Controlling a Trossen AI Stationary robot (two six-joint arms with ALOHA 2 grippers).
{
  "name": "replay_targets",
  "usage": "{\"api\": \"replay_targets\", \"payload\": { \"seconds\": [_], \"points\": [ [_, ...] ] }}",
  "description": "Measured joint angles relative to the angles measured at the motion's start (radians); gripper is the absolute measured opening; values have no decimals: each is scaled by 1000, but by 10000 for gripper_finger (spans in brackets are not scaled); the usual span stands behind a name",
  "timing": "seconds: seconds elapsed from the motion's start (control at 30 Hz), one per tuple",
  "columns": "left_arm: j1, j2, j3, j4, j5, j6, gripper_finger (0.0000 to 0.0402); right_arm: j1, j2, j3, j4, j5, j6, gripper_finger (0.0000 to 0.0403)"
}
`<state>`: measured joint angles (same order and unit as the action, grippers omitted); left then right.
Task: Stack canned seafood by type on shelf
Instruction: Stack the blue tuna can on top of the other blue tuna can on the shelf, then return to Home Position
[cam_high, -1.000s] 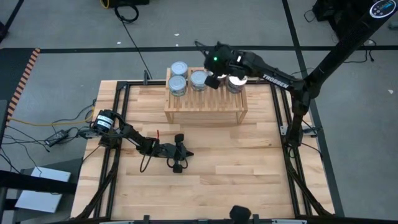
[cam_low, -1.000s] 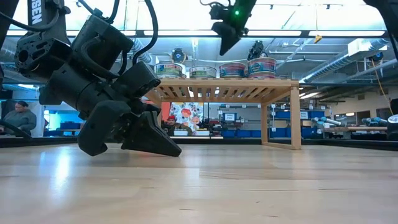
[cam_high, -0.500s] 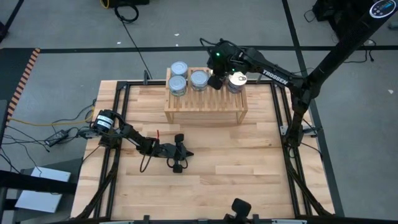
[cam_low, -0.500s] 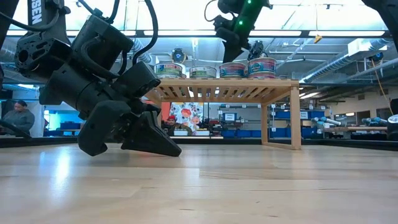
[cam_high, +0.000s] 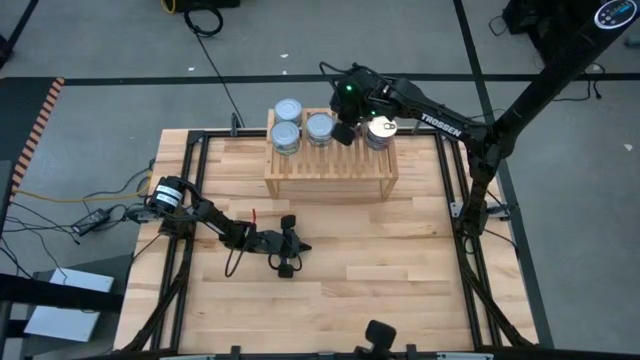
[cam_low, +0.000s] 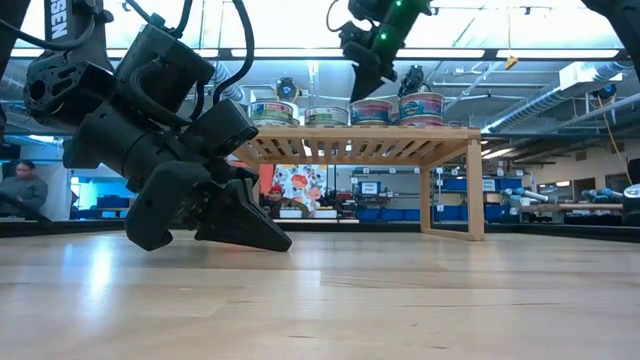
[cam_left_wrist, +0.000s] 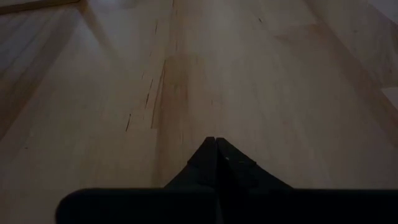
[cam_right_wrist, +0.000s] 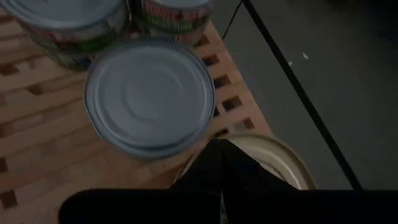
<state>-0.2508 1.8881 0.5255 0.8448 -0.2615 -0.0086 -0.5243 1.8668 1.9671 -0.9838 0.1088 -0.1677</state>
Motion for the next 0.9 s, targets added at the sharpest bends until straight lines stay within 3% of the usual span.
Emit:
{"api": "replay_targets", "payload": {
  "seconds": [0.9],
  "points": [
    [0,0,0,1,1,0,4,23,-30,-22,9,86,-59,7]
  ]
}}
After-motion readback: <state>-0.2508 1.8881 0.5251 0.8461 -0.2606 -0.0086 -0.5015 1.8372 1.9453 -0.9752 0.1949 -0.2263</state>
